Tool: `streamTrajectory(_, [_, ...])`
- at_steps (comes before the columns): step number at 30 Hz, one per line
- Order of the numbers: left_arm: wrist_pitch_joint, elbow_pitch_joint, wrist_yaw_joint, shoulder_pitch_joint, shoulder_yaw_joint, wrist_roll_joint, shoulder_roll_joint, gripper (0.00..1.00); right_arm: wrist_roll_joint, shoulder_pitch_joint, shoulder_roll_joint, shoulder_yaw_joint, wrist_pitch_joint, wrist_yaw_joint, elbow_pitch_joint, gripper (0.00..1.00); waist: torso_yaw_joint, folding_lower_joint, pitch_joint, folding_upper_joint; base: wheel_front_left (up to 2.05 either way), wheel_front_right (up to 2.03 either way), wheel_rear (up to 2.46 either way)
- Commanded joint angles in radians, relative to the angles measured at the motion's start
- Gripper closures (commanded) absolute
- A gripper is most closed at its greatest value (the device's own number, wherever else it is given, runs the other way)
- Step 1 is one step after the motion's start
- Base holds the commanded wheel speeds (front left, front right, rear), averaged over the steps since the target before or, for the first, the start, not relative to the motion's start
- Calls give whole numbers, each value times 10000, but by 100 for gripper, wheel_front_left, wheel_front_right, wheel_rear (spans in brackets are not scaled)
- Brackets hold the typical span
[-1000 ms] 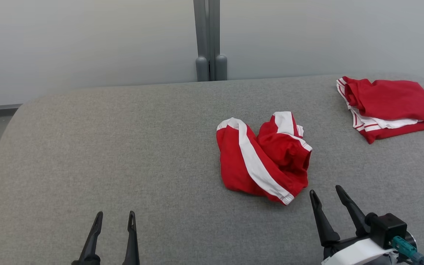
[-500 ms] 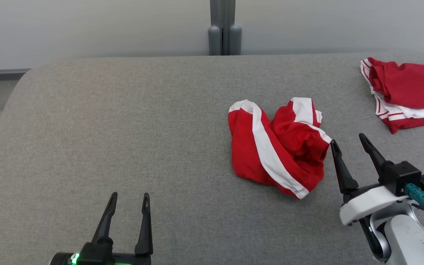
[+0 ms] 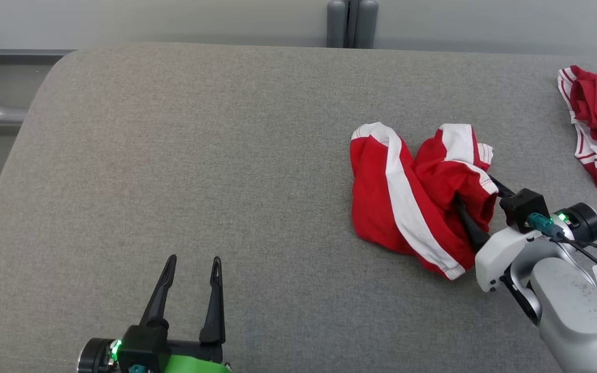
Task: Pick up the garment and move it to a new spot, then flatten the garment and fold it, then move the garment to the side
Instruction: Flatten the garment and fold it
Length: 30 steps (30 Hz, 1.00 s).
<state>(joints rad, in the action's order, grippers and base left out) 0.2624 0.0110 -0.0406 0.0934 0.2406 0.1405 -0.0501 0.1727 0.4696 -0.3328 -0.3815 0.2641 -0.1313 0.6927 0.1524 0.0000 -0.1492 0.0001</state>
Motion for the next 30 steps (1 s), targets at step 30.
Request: streamTrajectory(30, [30, 75, 97, 577, 44, -31, -12, 0, -300, -2046, 2628, 4417, -1, 9, -4274, 100, -676, 0, 1149, -1, 0, 0, 0])
